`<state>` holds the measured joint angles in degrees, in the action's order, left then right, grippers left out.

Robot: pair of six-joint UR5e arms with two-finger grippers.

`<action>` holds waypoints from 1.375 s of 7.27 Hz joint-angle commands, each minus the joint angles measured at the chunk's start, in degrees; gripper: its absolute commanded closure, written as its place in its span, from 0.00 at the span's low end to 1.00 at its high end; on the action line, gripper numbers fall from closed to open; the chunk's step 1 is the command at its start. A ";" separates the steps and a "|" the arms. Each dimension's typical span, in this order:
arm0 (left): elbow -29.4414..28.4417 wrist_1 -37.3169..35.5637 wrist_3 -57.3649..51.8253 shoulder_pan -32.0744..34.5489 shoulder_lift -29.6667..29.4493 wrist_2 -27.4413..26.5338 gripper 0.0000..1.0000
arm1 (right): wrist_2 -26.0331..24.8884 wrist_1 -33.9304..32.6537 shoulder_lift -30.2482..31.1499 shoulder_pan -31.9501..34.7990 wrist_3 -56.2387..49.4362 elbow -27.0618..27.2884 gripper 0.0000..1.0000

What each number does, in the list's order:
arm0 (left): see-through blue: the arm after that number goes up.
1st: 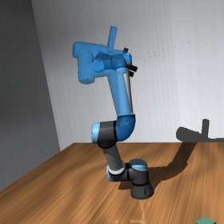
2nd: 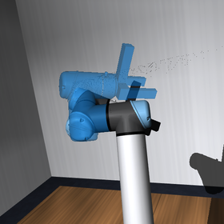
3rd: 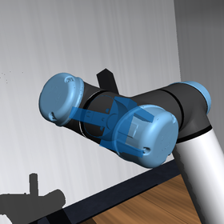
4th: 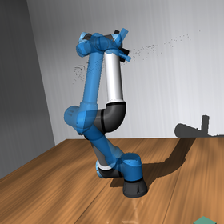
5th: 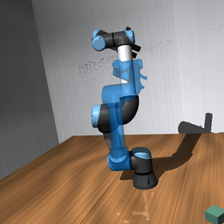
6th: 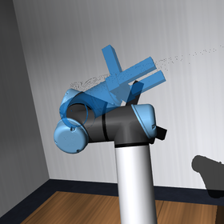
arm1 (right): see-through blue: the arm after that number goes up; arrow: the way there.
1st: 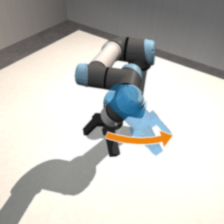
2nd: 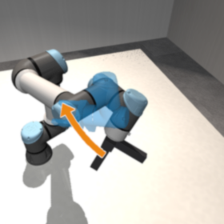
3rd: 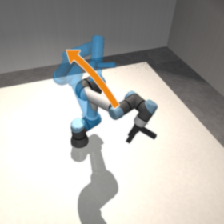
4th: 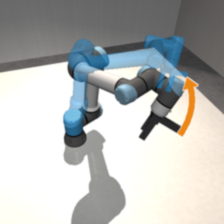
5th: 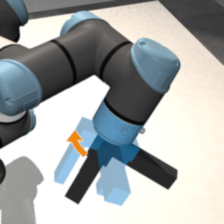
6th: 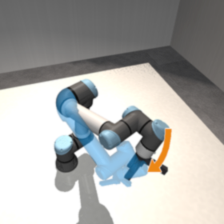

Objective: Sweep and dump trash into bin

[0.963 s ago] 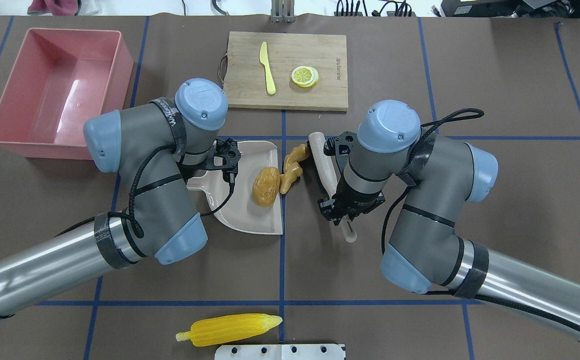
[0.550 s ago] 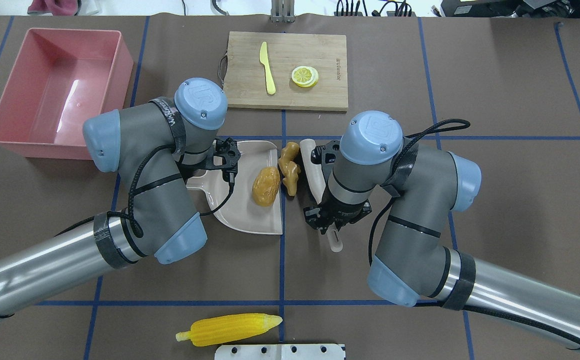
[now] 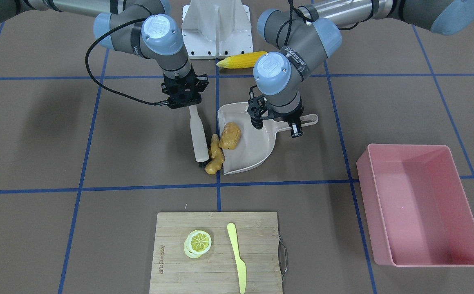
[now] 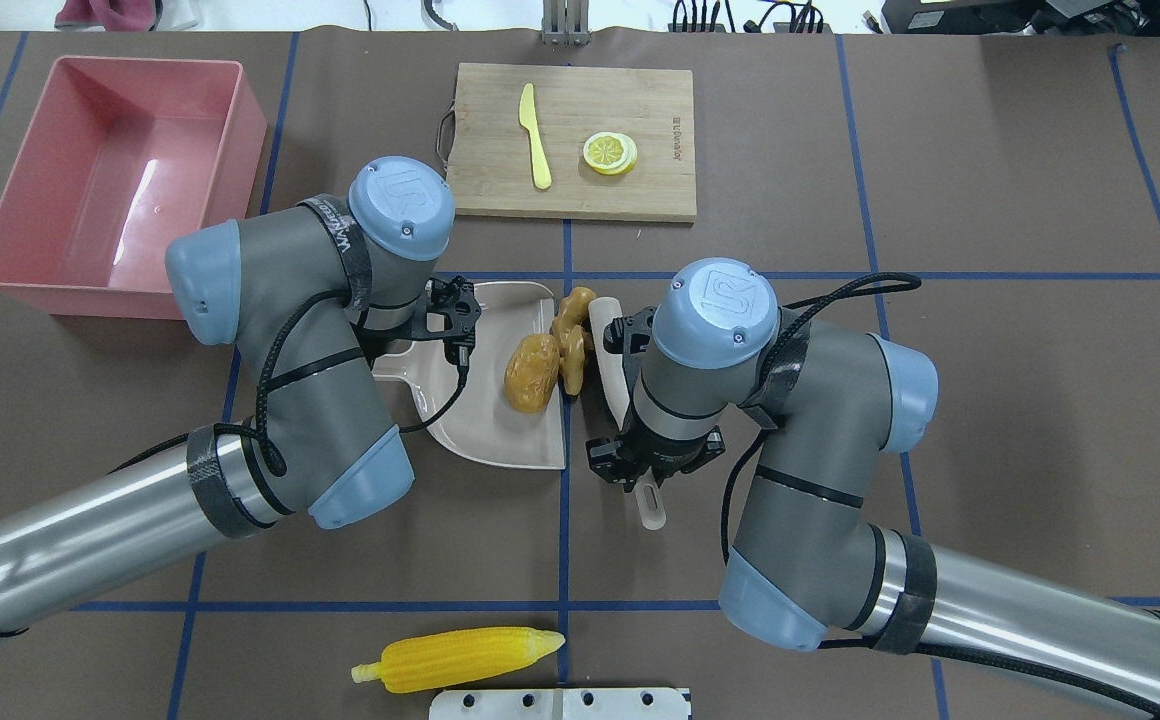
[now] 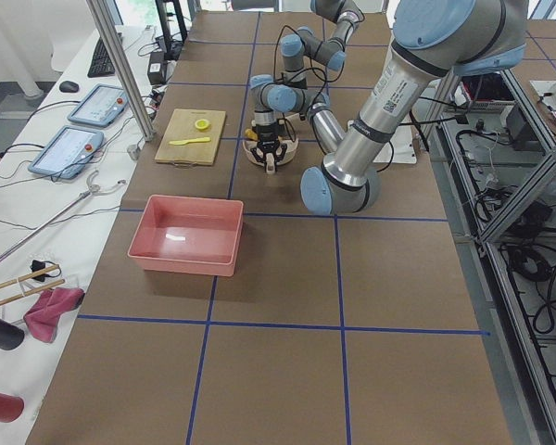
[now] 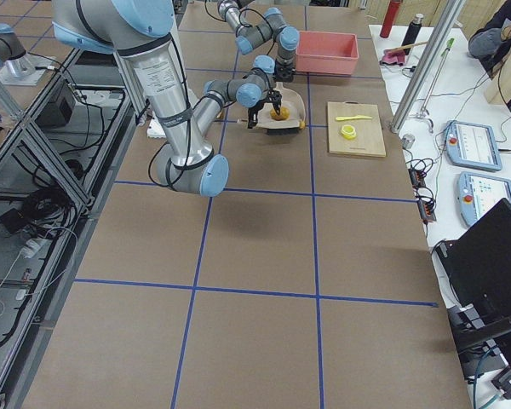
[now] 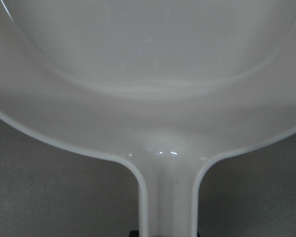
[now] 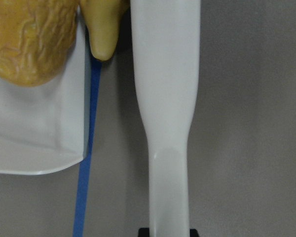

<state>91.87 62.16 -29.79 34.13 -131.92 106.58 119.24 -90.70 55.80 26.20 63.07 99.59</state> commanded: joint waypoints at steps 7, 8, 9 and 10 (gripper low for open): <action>0.06 -0.02 0.00 -0.03 0.26 0.03 1.00 | 0.21 -7.21 1.15 9.02 -10.11 3.26 1.00; -0.03 -0.02 0.00 -0.03 0.26 -0.05 1.00 | -0.32 -7.13 1.15 11.48 -14.60 0.02 1.00; -0.03 -0.02 0.00 -0.03 0.26 0.03 1.00 | 0.03 -6.78 0.89 13.25 -18.12 -4.19 1.00; -0.11 -0.02 0.00 -0.03 0.26 -0.05 1.00 | 0.73 -7.21 0.19 13.09 -18.25 -5.27 1.00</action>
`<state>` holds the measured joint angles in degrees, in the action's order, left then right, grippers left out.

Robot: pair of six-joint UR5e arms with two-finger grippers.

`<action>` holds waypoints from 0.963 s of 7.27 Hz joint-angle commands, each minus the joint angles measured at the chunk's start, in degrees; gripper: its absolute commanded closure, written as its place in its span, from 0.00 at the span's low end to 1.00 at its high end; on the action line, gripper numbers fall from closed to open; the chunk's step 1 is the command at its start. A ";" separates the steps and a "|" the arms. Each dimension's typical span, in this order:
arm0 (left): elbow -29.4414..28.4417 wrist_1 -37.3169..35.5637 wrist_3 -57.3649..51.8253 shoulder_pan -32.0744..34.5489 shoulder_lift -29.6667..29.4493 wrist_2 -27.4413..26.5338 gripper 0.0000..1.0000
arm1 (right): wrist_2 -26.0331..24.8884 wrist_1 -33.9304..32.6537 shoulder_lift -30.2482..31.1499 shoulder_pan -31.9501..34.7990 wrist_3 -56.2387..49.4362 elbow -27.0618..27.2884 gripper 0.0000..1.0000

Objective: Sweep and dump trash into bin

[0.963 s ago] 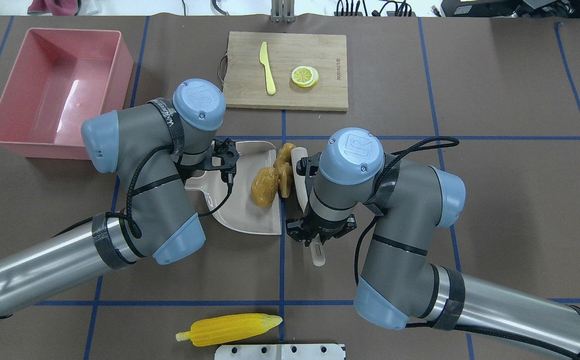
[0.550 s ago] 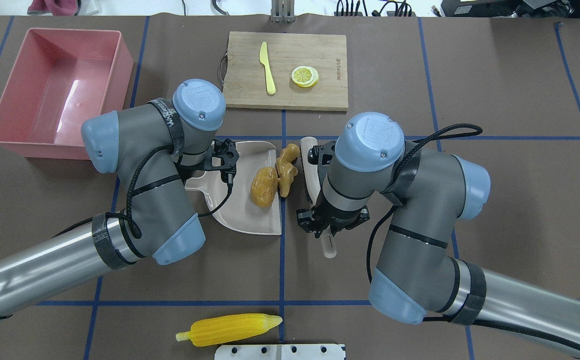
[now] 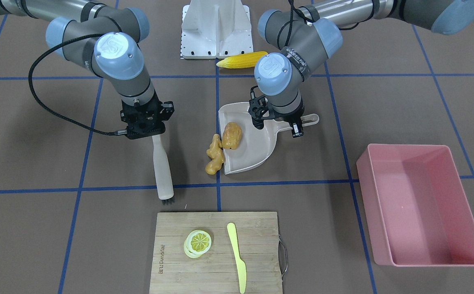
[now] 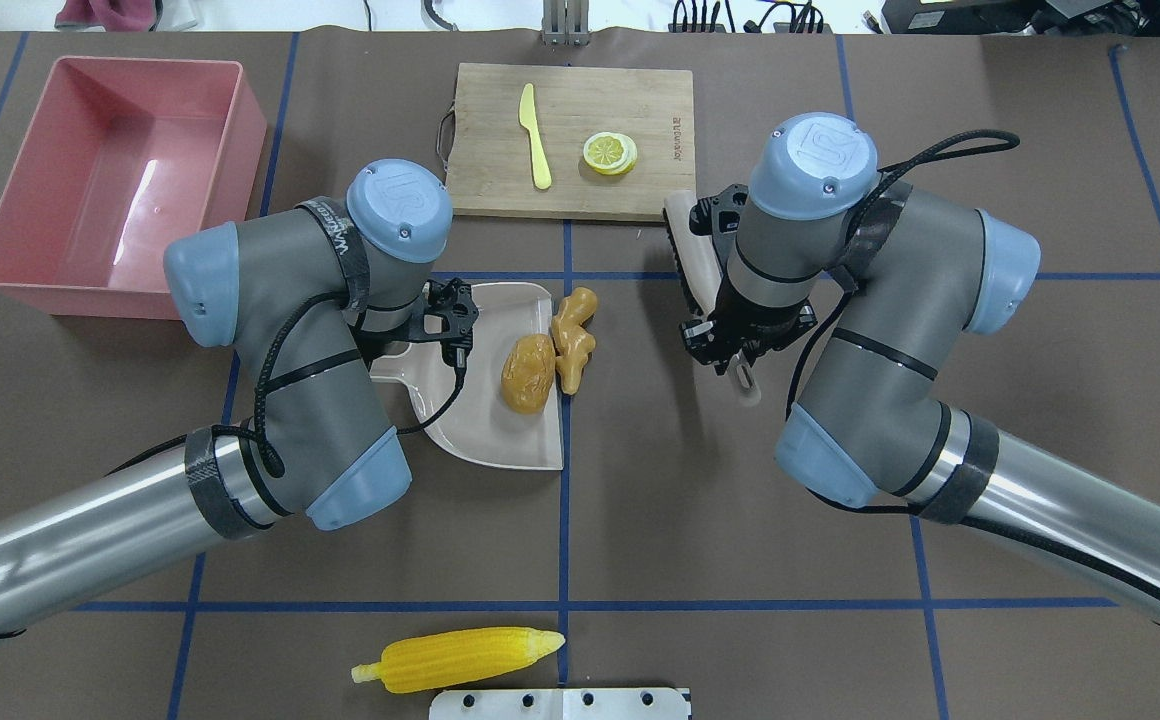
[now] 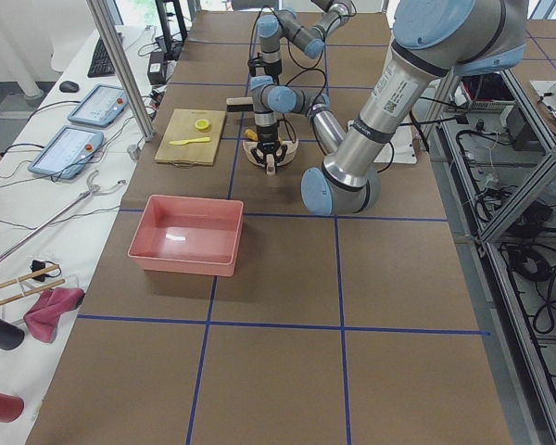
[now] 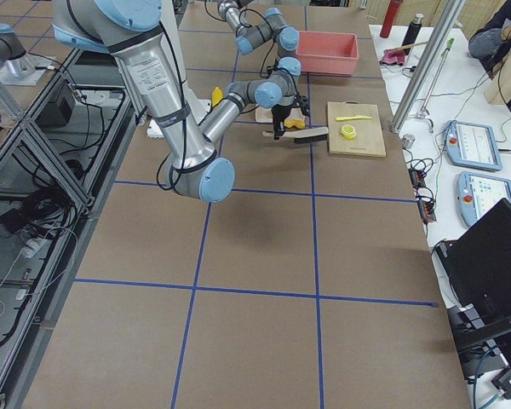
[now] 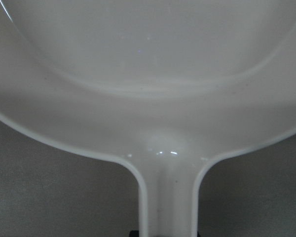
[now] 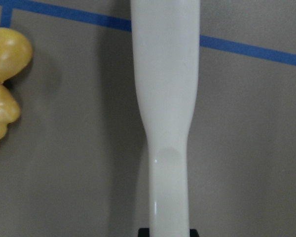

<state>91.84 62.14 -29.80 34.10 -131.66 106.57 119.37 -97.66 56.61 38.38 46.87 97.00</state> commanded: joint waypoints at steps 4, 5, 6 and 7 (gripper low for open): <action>-0.17 0.00 0.09 -0.09 0.00 -0.05 1.00 | 5.09 -5.96 -0.97 -5.32 -1.17 2.31 1.00; -0.25 0.00 0.00 -0.09 0.08 -0.05 1.00 | 3.52 -6.05 -2.19 -7.60 2.83 2.32 1.00; -0.26 0.00 0.00 -0.18 0.09 -0.05 1.00 | 1.77 -6.05 -3.51 -10.58 4.96 2.14 1.00; -0.34 0.00 0.00 -0.18 0.00 -0.05 1.00 | 1.66 -6.23 -4.22 -10.78 5.68 2.23 1.00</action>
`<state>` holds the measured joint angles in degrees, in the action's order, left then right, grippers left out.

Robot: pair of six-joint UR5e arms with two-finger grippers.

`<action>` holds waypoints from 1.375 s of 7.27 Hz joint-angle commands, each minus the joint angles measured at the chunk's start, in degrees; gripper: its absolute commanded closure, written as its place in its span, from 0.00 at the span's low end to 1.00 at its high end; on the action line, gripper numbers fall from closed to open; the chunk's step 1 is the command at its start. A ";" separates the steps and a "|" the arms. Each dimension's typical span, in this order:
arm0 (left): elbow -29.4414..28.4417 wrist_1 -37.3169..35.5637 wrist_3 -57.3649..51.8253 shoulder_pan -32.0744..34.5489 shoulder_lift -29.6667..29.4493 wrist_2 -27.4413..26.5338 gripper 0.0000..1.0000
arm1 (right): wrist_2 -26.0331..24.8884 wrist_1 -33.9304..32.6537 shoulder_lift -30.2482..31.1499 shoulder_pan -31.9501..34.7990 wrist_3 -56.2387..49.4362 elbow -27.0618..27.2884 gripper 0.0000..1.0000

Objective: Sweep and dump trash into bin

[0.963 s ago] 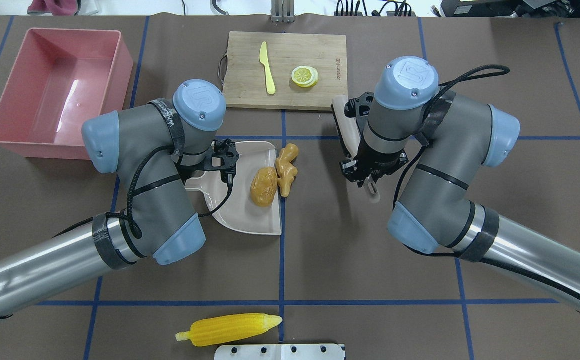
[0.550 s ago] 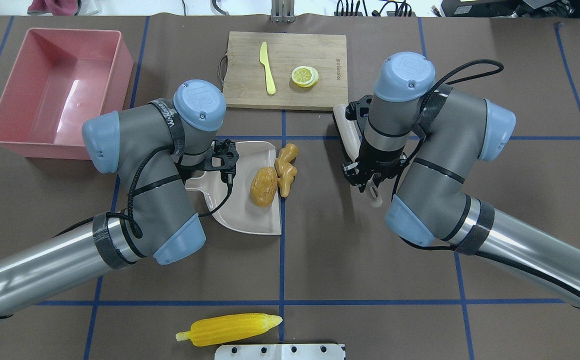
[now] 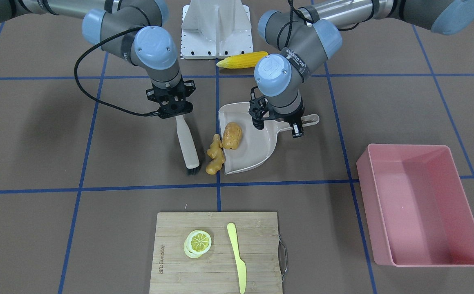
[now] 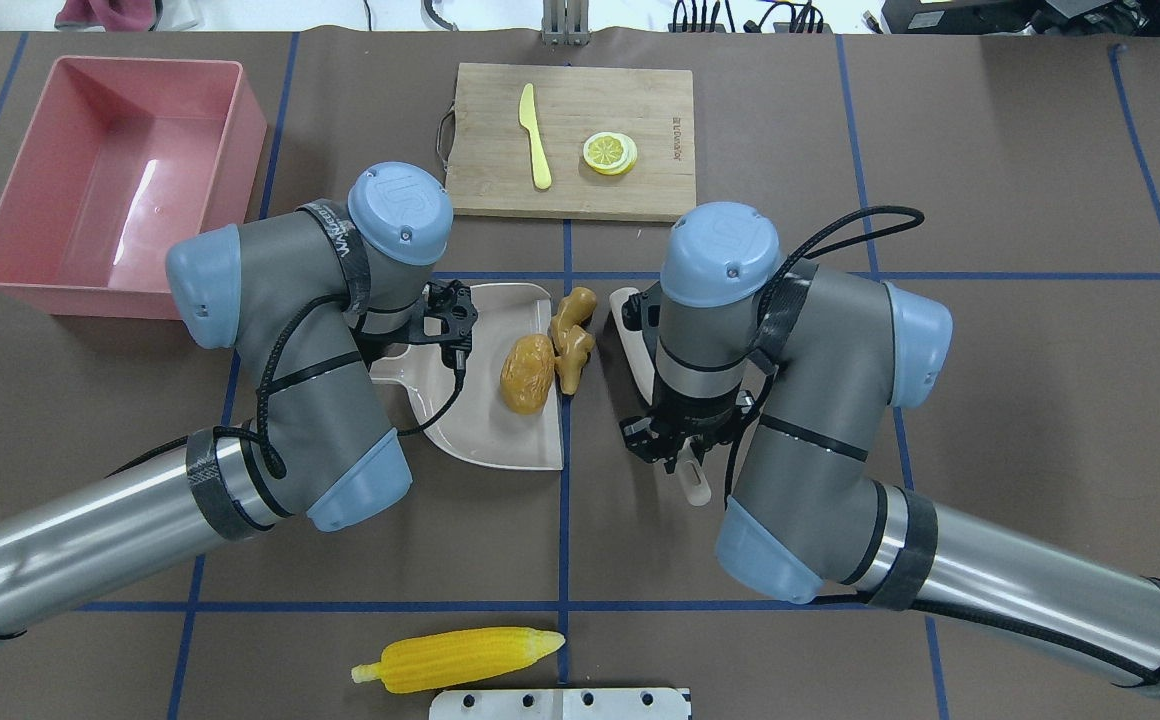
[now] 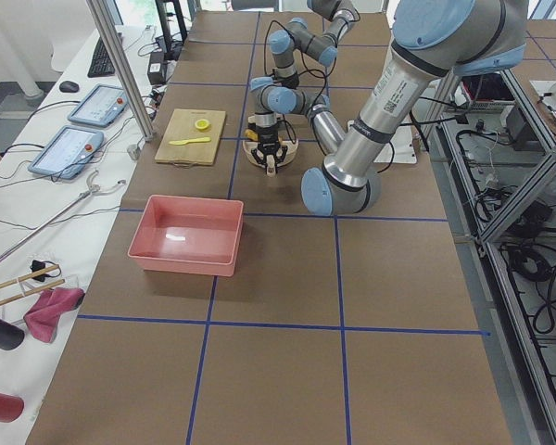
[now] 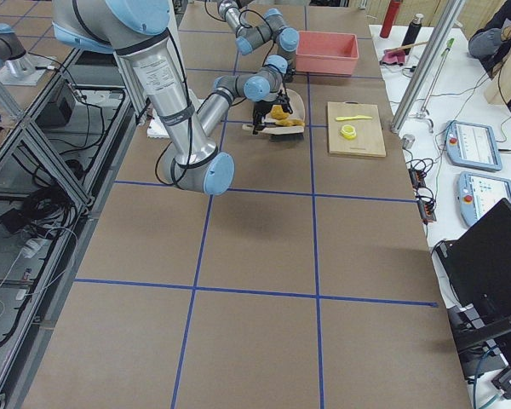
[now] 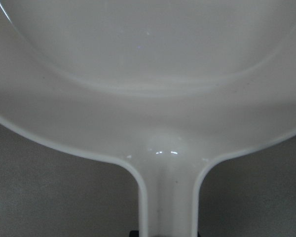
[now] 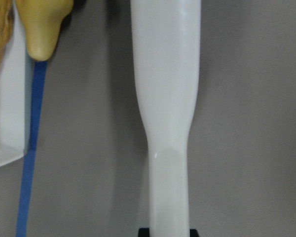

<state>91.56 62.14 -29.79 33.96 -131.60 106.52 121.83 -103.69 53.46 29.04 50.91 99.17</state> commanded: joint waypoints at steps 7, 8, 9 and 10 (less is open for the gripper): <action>-0.16 0.00 -0.01 -0.03 -0.06 0.00 1.00 | -5.45 -6.70 -11.79 -7.85 10.68 -1.61 1.00; -0.16 0.09 -0.01 -0.03 0.03 0.00 1.00 | -5.63 -6.70 -12.15 -8.12 11.57 -1.79 1.00; -0.16 0.09 -0.01 -0.12 0.03 0.00 1.00 | -5.72 -6.70 -12.59 -8.73 12.62 -1.88 1.00; -0.07 0.09 0.08 -0.21 0.03 0.00 1.00 | -5.98 -6.61 -13.20 -9.78 12.89 -2.92 1.00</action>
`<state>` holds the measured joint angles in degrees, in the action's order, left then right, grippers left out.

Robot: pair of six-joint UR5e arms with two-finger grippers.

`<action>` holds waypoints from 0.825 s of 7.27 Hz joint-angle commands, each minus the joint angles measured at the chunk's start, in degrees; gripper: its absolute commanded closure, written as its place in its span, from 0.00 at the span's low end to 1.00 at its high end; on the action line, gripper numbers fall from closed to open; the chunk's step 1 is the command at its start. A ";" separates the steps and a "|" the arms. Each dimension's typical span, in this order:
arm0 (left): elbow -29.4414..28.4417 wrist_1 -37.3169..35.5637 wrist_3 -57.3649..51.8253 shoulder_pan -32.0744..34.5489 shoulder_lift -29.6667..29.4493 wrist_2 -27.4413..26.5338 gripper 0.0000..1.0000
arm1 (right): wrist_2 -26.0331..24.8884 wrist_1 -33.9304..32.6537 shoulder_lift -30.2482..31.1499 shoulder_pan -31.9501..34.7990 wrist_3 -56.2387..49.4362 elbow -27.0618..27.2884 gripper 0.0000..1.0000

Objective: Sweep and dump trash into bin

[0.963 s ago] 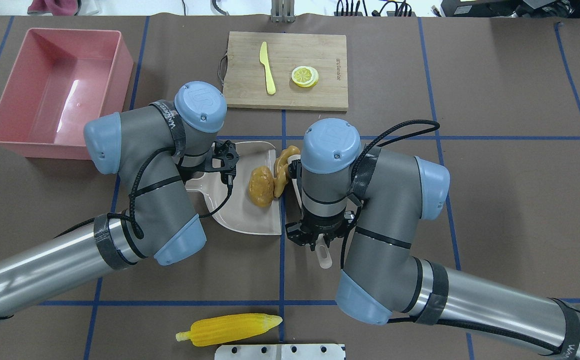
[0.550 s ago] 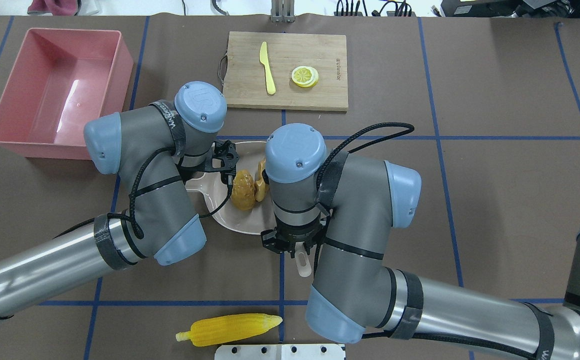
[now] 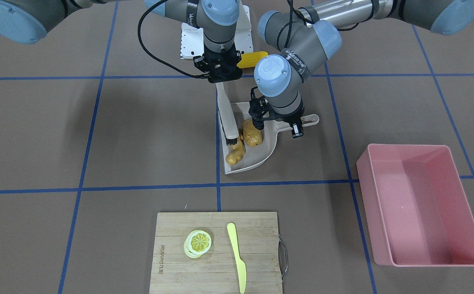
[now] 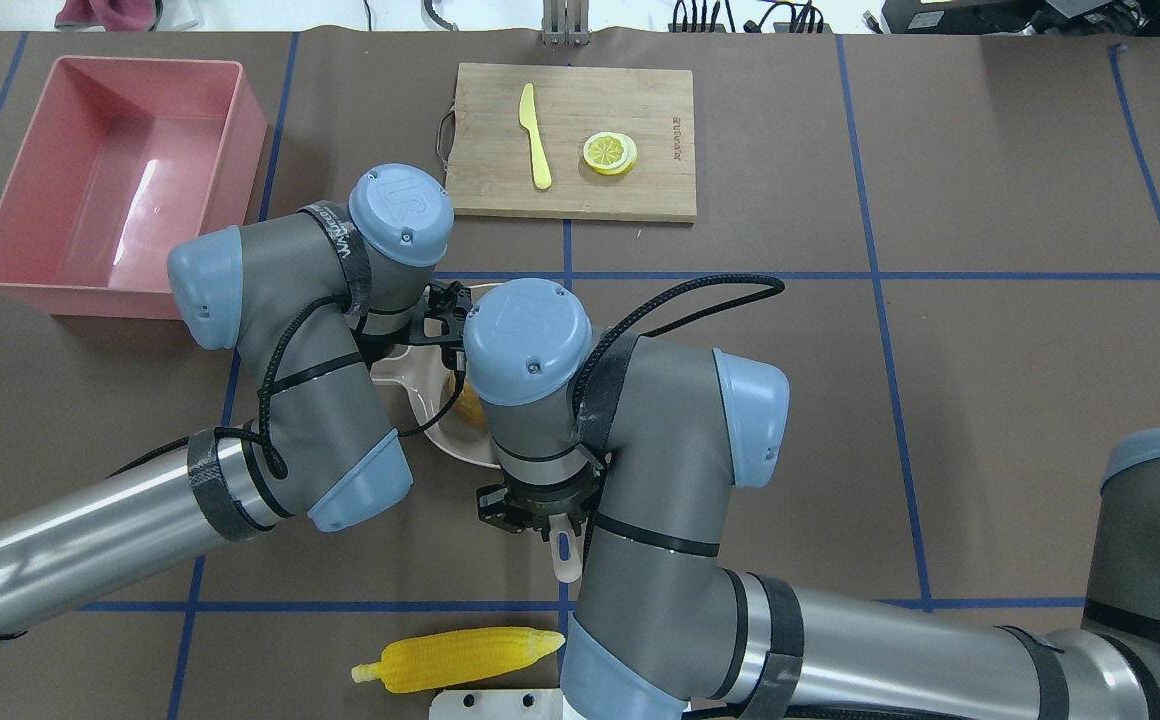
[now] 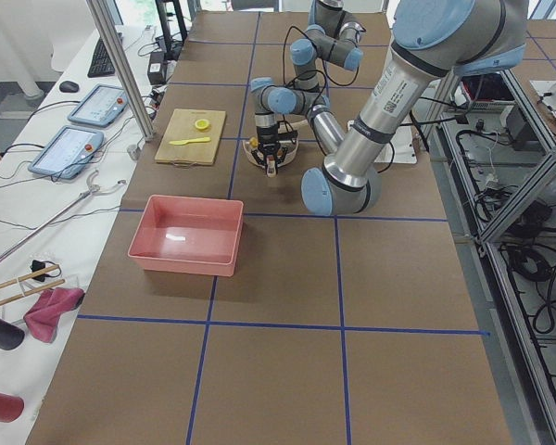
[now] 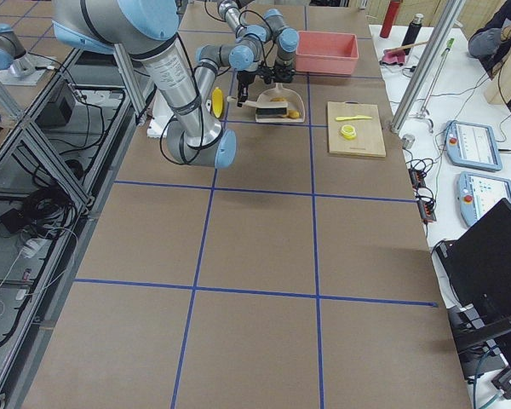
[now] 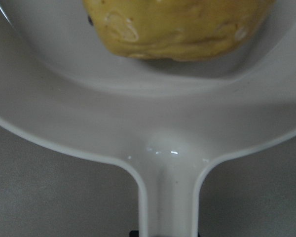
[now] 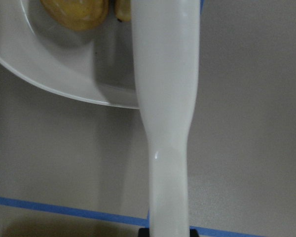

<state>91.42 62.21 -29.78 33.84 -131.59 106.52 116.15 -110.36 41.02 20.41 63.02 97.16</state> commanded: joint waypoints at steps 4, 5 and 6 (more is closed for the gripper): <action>1.83 1.95 -0.10 -0.17 1.41 0.09 1.00 | -0.05 -0.02 -3.69 1.55 0.53 -3.94 1.00; 2.10 1.86 -0.02 -0.17 1.59 0.00 1.00 | 0.73 -0.03 0.33 3.39 0.18 0.79 1.00; 2.27 1.86 -0.02 -0.09 1.68 0.09 1.00 | 1.96 -0.90 4.98 5.94 -0.43 6.23 1.00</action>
<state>93.33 64.06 -29.82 33.69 -130.13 106.57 116.86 -110.54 41.02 23.52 63.18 97.43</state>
